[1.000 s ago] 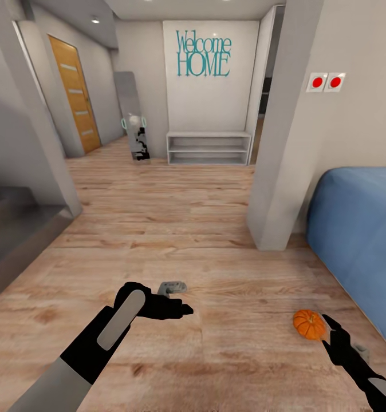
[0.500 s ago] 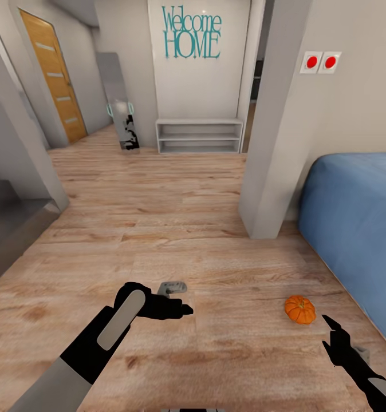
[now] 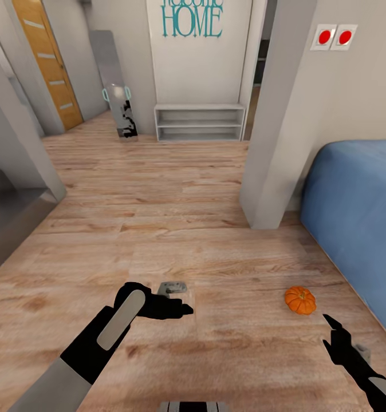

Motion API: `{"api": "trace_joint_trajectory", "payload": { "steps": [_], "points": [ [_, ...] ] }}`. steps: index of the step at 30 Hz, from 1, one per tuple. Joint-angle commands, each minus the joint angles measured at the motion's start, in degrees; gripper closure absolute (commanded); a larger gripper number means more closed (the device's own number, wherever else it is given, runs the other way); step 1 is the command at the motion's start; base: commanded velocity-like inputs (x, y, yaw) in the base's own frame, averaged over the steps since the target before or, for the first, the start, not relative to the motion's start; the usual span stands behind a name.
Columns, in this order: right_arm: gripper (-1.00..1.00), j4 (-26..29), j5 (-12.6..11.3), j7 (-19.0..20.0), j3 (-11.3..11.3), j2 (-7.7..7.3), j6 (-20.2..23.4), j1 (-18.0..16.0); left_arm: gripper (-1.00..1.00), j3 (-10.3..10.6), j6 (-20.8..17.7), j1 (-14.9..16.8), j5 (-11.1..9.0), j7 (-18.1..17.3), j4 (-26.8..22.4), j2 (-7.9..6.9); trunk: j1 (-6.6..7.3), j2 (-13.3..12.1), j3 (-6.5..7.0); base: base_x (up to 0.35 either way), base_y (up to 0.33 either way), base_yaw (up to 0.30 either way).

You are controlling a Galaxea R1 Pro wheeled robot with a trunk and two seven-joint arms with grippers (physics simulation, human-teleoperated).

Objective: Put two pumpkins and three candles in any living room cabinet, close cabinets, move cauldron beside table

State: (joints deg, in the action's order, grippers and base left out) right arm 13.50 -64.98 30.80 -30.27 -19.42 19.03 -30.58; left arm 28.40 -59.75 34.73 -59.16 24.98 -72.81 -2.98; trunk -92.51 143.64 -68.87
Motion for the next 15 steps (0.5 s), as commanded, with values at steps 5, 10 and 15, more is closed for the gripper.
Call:
{"api": "trace_joint_trajectory", "payload": {
  "steps": [5, 10, 15],
  "points": [
    [-1.0, 0.24, -0.4, -0.03, -0.66, -0.01, 0.58, -0.08, -1.0, 0.2, -0.01, 0.05, -0.6, 0.64, -0.02, -0.02, -0.11, 0.09, -1.16, 0.0, 0.0, 0.0],
    [-1.0, 0.43, -0.3, 0.29, -0.67, 0.06, 0.54, -0.09, -1.0, 0.28, -0.01, 0.07, -0.59, 0.67, 0.02, -0.01, -0.22, 0.14, -2.05, 0.0, 0.0, 0.0],
    [-1.0, 0.92, -0.25, 1.16, -0.43, 0.01, 0.81, -0.09, -1.0, 0.32, -0.01, 0.07, -0.6, 0.61, -0.17, -0.03, -0.22, 0.14, -2.05, 0.0, 0.0, 0.0]
  ]
}}
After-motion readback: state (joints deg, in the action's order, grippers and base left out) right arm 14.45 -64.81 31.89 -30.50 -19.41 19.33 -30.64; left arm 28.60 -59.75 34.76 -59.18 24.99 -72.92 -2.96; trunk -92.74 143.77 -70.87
